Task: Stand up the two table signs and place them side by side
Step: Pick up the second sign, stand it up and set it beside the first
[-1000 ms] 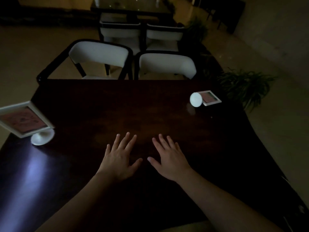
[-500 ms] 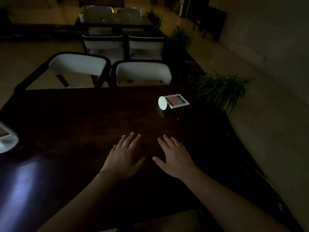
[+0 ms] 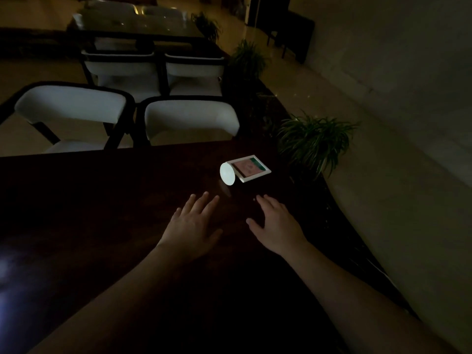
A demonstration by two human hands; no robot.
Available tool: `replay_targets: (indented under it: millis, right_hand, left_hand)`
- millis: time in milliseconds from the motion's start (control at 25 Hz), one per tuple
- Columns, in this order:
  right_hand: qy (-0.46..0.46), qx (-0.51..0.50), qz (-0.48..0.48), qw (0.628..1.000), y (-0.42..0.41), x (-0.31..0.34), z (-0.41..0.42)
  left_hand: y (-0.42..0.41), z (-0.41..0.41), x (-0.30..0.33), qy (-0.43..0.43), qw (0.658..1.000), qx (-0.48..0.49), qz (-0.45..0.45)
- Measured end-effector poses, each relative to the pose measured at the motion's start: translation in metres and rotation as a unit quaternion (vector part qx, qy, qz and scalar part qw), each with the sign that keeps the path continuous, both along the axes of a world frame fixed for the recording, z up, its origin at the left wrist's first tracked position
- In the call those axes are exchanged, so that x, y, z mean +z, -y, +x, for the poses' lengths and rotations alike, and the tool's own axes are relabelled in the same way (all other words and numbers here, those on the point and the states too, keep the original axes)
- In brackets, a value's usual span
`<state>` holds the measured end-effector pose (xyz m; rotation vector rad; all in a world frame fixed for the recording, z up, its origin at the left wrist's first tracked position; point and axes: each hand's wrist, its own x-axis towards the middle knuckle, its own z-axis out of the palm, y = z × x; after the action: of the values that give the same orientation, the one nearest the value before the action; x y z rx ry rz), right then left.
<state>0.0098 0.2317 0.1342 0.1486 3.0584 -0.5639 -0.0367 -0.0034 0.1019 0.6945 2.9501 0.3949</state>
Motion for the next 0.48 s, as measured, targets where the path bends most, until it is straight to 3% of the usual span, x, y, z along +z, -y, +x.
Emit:
replay_targets:
  millis: [480]
  right_hand:
    - [0.009, -0.047, -0.094, 0.994, -0.033, -0.032, -0.098]
  left_hand:
    - [-0.045, -0.101, -0.020, -0.027, 0.997, -0.007, -0.074]
